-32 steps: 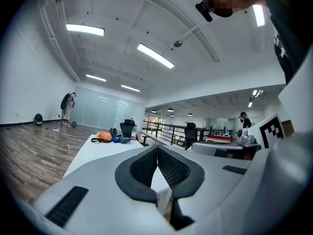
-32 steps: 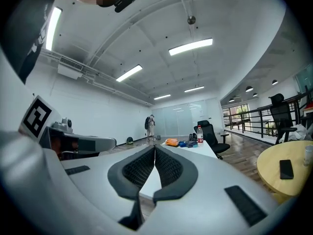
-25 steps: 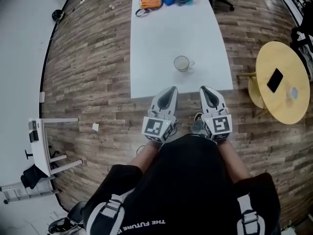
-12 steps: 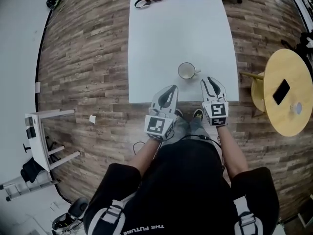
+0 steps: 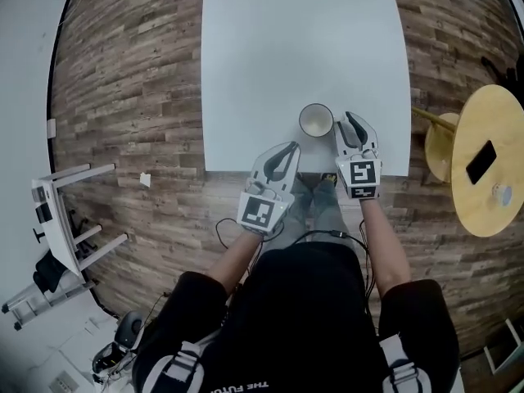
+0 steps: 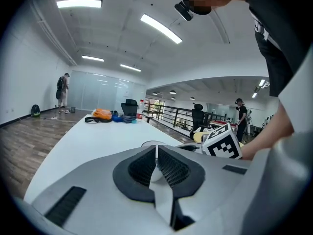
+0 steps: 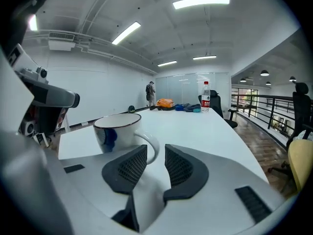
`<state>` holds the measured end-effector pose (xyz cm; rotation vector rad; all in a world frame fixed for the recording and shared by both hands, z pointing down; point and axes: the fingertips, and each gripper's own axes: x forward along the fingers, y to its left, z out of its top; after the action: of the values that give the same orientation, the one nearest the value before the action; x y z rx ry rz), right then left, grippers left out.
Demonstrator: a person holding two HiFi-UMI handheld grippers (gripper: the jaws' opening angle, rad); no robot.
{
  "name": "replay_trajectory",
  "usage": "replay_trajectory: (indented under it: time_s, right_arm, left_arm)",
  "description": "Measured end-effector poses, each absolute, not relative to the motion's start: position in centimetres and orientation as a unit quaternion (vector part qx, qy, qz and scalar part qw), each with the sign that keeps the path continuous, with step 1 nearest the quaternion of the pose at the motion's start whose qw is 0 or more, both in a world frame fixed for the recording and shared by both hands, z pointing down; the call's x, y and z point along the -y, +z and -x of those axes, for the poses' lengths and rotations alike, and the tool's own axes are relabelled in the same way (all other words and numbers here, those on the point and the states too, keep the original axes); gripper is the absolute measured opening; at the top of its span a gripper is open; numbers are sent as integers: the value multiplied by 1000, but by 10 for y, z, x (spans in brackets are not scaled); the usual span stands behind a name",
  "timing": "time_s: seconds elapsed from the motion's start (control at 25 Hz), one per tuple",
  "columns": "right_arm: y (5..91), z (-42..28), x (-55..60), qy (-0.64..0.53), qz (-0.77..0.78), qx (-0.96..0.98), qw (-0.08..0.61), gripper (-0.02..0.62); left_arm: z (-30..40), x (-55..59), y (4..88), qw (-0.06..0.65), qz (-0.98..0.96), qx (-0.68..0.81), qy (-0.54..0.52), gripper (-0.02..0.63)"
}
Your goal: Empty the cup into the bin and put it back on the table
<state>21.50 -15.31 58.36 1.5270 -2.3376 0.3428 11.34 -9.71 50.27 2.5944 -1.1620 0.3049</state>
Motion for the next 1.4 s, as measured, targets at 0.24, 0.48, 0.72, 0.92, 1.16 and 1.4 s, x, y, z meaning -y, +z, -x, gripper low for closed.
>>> replay_trajectory:
  time_s: [0.24,0.48,0.72,0.92,1.16,1.4]
  right_arm:
    - [587,-209,160,125,-528,824,162,101]
    - [586,-206,163,128,-527,827,146,58]
    - [588,-207,161,128,-518,835,132,54]
    - [586,-207,162,137,-515,837,121,48]
    - [585,-209,163,165,-505,842,95,46]
    - [564,-204,152,190,-494,847,52,46]
  left_arm:
    - [-106,103,507,130,-903,392,117,23]
    - [-119,119,559,104,-918,345,167,324]
    - [-143,133,595,93,-932,298,186,353]
    - [-162,146,590,78,-946,262,176,360]
    - [-167,148,585,63,-956,234,166,368]
    - [-169,132,561,54,-965,228,115,376]
